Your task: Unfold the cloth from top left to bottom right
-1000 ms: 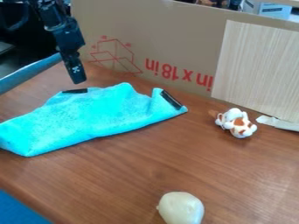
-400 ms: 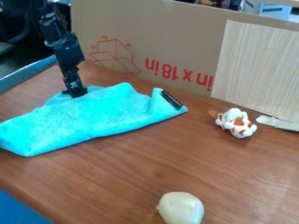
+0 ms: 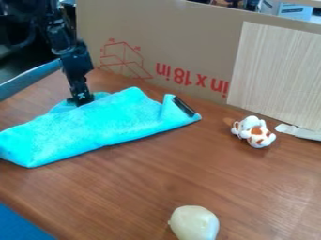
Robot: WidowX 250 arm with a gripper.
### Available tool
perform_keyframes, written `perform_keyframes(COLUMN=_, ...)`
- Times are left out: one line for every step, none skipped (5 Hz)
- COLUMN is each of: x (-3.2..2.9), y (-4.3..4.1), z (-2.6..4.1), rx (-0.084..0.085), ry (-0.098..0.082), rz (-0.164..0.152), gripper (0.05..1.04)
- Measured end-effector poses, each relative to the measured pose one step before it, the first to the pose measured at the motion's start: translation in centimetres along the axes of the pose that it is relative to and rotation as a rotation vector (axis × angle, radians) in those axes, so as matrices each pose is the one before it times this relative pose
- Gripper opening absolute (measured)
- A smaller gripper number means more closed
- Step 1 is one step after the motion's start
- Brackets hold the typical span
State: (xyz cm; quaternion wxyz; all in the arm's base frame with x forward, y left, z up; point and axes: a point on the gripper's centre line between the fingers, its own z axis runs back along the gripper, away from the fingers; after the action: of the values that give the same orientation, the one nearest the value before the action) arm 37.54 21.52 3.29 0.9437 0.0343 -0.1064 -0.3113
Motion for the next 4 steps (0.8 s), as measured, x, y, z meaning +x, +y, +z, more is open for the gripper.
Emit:
perform_keyframes(x=-0.180, y=-0.138, z=-0.220, rx=0.0042, ry=0.0086, rz=0.0043, gripper=0.683)
perform_keyframes(x=0.075, y=-0.188, z=-0.105, rx=-0.0051, ry=0.0001, rz=-0.0046, gripper=0.376)
perform_keyframes(x=0.032, y=-0.198, z=0.072, rx=-0.0084, ry=-0.0073, rz=-0.0033, gripper=0.185)
perform_keyframes(x=0.204, y=-0.278, z=0.198, rx=-0.0155, ry=-0.0163, rz=-0.0152, gripper=0.085)
